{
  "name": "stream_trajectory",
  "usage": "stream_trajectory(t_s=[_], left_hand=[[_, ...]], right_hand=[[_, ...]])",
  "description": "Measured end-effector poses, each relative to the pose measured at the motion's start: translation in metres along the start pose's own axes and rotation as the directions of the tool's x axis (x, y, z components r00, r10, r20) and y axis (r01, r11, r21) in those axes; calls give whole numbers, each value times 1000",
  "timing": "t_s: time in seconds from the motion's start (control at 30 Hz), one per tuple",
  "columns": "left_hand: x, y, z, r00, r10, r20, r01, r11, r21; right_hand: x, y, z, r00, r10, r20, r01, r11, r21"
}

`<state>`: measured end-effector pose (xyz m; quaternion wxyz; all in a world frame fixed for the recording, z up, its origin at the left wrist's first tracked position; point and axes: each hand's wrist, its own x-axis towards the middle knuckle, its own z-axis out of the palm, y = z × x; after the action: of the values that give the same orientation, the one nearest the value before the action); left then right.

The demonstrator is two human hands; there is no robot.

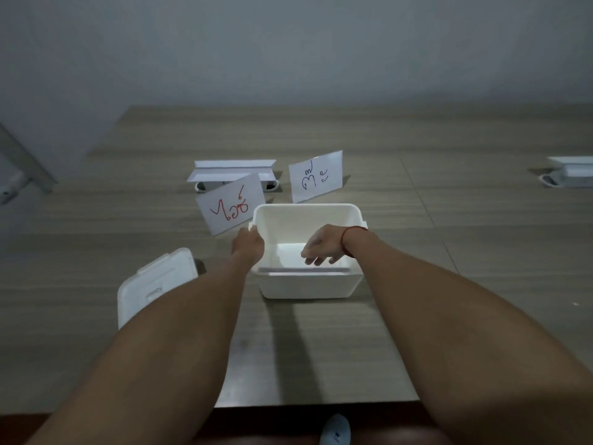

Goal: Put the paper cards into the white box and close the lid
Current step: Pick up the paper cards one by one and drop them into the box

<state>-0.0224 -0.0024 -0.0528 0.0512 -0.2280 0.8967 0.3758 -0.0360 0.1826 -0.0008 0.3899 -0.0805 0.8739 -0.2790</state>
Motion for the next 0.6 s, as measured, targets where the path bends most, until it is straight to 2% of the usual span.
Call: stream_trajectory(t_s=[0.07, 0.13, 0.2, 0.27, 0.33, 0.43, 0.6], left_hand=[[2, 1, -4, 998, -55, -2, 55, 998, -36], [7, 4, -11, 996, -82, -48, 78, 995, -68], [18, 9, -22, 992, -61, -113, 59, 998, -21], [32, 13, -34, 981, -50, -188, 66, 994, 83], [47, 17, -43, 969, -43, -244, 93, 976, 195], [72, 21, -46, 957, -6, -289, 95, 951, 295], [115, 11, -43, 943, 84, -322, 48, 924, 380]], right_hand=[[1, -6, -5, 988, -41, -148, 43, 999, 12], [7, -11, -12, 940, -80, -333, 86, 996, 2], [17, -17, -22, 884, -99, -457, 103, 995, -16], [33, -25, -29, 852, -100, -514, 84, 995, -54], [50, -29, -35, 840, -90, -535, 0, 986, -167], [76, -28, -40, 869, -72, -490, -100, 944, -314], [106, -20, -41, 920, -80, -383, -69, 930, -360]])
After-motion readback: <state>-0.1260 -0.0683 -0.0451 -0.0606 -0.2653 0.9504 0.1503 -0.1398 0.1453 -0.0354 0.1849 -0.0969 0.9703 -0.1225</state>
